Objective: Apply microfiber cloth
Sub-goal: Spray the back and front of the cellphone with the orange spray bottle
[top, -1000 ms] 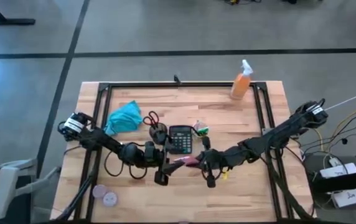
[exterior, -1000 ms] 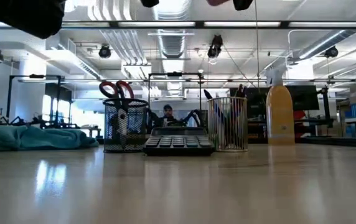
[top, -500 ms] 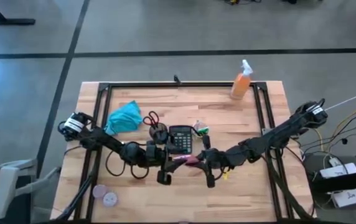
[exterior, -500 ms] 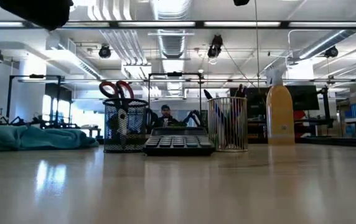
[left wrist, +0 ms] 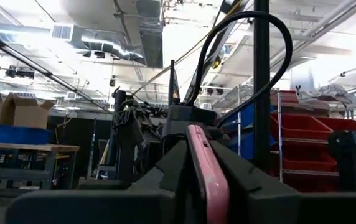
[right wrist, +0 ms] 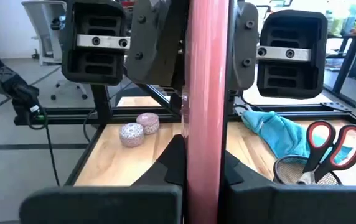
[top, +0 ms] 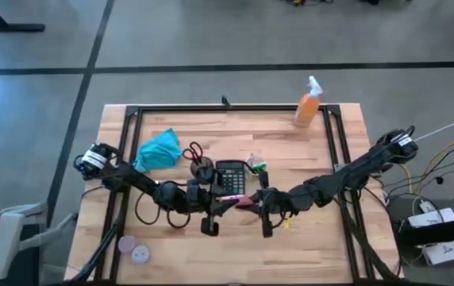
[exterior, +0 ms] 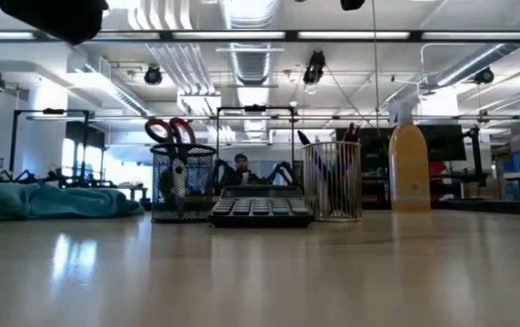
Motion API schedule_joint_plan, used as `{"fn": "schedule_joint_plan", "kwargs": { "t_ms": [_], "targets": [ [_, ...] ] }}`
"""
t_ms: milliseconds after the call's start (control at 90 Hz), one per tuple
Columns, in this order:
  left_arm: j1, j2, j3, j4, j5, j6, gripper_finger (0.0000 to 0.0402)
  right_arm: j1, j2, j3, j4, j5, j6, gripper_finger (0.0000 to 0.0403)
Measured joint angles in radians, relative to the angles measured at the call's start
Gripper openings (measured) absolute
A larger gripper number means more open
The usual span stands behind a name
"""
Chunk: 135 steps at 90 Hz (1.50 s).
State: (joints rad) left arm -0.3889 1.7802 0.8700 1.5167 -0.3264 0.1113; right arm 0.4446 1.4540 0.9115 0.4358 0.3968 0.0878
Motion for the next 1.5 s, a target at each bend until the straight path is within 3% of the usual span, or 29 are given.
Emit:
{"fn": "schedule_joint_plan", "kwargs": {
  "t_ms": [111, 367, 489, 789, 956, 1089, 1333, 1500],
  "targets": [
    [0.0, -0.003, -0.001, -0.007, -0.001, 0.009, 0.0016, 0.0, 0.0, 0.0, -0.004, 0.001, -0.004, 0.0019],
    [-0.001, -0.084, -0.029, -0.083, -0.053, 0.026, 0.0015, -0.006, -0.05, 0.0, -0.074, -0.005, 0.016, 0.0114],
    [-0.003, -0.137, -0.081, -0.084, -0.06, 0.015, 0.0015, -0.01, -0.125, 0.0, -0.188, 0.004, 0.017, 0.0146],
    [-0.023, -0.303, -0.264, -0.159, -0.164, -0.003, 0.0015, -0.092, -0.426, 0.0, -0.7, 0.381, 0.134, 0.0178],
    [-0.023, -0.324, -0.269, -0.275, -0.163, -0.079, 0.0015, -0.307, -0.553, 0.0, -0.833, 0.43, 0.208, 0.0193],
    [-0.025, -0.295, -0.25, -0.313, -0.159, -0.091, 0.0015, -0.536, -0.604, 0.0, -0.858, 0.431, 0.166, 0.0208],
    [-0.025, -0.25, -0.244, -0.331, -0.154, -0.149, 0.0015, -0.948, -0.606, 0.0, -0.883, 0.307, 0.034, 0.0234],
    [-0.025, -0.248, -0.244, -0.33, -0.156, -0.125, 0.0015, -1.168, -0.53, 0.009, -0.869, 0.114, 0.017, 0.024]
  ]
}}
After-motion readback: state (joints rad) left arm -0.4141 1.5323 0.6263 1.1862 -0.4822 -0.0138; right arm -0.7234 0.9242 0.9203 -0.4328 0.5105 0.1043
